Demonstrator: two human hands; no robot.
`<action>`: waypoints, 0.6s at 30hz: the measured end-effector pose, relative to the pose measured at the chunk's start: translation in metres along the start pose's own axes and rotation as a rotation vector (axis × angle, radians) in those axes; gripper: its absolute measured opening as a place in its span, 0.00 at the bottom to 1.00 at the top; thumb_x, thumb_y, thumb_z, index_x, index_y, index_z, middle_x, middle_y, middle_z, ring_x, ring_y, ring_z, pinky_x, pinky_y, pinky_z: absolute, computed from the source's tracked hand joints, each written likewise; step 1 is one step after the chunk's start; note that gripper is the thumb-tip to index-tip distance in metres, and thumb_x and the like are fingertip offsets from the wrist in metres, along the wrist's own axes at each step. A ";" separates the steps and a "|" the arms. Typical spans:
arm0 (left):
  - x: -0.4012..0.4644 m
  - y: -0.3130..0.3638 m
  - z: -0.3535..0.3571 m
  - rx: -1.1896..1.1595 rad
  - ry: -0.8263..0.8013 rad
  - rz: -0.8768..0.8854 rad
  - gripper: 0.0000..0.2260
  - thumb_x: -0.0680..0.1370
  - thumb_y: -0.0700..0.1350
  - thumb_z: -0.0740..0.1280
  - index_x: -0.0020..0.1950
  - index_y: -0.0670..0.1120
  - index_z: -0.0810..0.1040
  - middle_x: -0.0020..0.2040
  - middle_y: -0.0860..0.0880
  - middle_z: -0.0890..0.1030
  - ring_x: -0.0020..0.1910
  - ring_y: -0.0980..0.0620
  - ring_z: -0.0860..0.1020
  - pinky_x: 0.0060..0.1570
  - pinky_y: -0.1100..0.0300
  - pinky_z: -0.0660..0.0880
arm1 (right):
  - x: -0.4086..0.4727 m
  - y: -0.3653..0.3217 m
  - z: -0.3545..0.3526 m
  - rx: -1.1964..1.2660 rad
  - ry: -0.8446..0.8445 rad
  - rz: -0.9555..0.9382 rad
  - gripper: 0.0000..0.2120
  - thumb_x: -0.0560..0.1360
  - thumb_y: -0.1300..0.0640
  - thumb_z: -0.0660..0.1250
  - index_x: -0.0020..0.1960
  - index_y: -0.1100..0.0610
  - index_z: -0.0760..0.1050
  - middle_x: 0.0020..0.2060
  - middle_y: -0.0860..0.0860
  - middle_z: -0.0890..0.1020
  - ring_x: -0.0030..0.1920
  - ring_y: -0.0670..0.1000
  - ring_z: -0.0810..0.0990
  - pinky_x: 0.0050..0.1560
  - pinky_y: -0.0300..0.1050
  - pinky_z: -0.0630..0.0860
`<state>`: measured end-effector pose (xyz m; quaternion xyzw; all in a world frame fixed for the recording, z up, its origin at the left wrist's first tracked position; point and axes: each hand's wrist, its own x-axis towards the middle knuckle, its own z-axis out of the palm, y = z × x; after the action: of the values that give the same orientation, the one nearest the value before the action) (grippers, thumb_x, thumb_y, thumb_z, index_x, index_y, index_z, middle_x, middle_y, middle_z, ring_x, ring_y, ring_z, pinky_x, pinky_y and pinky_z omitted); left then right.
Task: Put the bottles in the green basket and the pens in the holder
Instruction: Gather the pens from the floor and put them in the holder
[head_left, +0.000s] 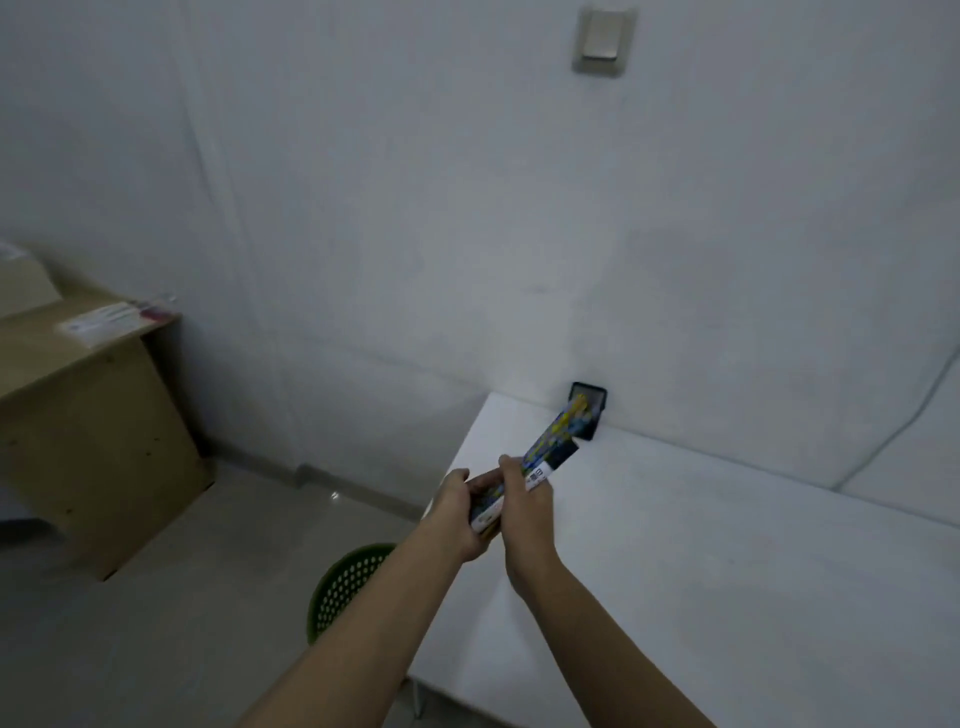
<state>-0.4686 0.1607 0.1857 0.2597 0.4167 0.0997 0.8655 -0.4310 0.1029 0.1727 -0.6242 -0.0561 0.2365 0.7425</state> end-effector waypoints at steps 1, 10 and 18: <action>0.010 0.000 0.008 -0.008 0.007 -0.002 0.36 0.82 0.51 0.50 0.19 0.41 0.79 0.23 0.42 0.81 0.31 0.45 0.78 0.34 0.56 0.74 | 0.010 -0.002 -0.006 0.006 -0.001 0.042 0.09 0.78 0.57 0.63 0.38 0.57 0.72 0.34 0.55 0.79 0.39 0.56 0.80 0.48 0.52 0.78; 0.126 0.018 0.098 0.156 -0.049 0.006 0.22 0.83 0.50 0.50 0.31 0.42 0.68 0.27 0.42 0.78 0.34 0.47 0.73 0.34 0.56 0.70 | 0.156 -0.021 -0.034 0.266 0.130 0.151 0.10 0.78 0.61 0.61 0.38 0.60 0.71 0.28 0.54 0.73 0.29 0.52 0.73 0.35 0.46 0.73; 0.254 0.061 0.161 0.441 -0.135 -0.091 0.19 0.83 0.51 0.51 0.55 0.38 0.73 0.44 0.41 0.78 0.42 0.45 0.77 0.54 0.50 0.73 | 0.324 -0.042 -0.055 0.039 0.345 -0.069 0.08 0.80 0.57 0.59 0.43 0.58 0.69 0.28 0.52 0.70 0.27 0.49 0.70 0.32 0.46 0.68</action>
<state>-0.1814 0.2518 0.1314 0.4296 0.3810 -0.0503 0.8172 -0.1127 0.1849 0.1324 -0.6386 0.0552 0.1013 0.7609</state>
